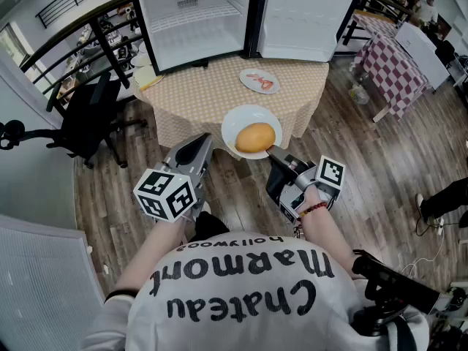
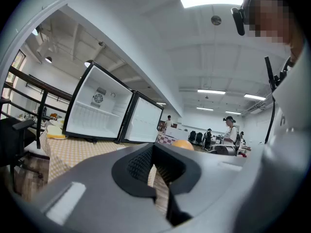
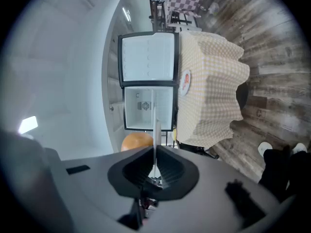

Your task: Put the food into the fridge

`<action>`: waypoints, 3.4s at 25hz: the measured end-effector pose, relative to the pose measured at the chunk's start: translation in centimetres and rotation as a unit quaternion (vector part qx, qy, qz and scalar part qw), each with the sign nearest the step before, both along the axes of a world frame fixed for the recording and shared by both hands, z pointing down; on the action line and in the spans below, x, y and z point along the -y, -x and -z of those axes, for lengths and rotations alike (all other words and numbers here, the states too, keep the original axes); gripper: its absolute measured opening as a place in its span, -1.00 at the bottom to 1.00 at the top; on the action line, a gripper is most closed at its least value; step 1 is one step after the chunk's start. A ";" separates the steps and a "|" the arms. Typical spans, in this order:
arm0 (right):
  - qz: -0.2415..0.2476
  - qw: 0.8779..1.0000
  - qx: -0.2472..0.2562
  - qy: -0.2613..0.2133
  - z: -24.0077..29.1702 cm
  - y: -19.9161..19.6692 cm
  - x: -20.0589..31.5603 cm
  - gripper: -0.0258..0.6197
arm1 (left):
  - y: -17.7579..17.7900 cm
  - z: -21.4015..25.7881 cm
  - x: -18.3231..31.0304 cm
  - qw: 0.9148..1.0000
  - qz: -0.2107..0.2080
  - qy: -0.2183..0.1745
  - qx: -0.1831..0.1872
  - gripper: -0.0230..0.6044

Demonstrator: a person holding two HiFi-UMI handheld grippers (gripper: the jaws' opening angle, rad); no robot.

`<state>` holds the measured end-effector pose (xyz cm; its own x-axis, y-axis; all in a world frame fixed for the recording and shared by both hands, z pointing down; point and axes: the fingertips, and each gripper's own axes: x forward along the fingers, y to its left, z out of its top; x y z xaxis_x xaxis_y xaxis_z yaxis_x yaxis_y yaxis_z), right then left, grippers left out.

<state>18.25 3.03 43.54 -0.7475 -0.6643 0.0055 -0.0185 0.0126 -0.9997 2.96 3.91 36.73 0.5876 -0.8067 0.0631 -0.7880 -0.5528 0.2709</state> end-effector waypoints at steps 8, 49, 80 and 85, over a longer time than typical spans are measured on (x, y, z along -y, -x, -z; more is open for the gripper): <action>-0.005 1.000 0.010 0.003 -0.3 -0.2 0.0 -0.83 | 0.2 -0.3 0.1 1.000 0.001 0.000 -0.001 -0.91; -0.114 0.993 0.034 0.015 -0.2 15.0 30.3 -0.83 | 15.7 -0.3 28.3 0.992 -0.114 0.007 -0.048 -0.91; -0.100 0.993 -0.029 0.060 -9.1 14.2 49.9 -0.83 | 16.2 -6.6 35.5 0.998 -0.037 0.046 -0.038 -0.91; -0.103 0.992 -0.032 0.070 -9.5 14.7 50.7 -0.83 | 16.7 -7.0 35.9 0.997 -0.028 0.055 -0.038 -0.91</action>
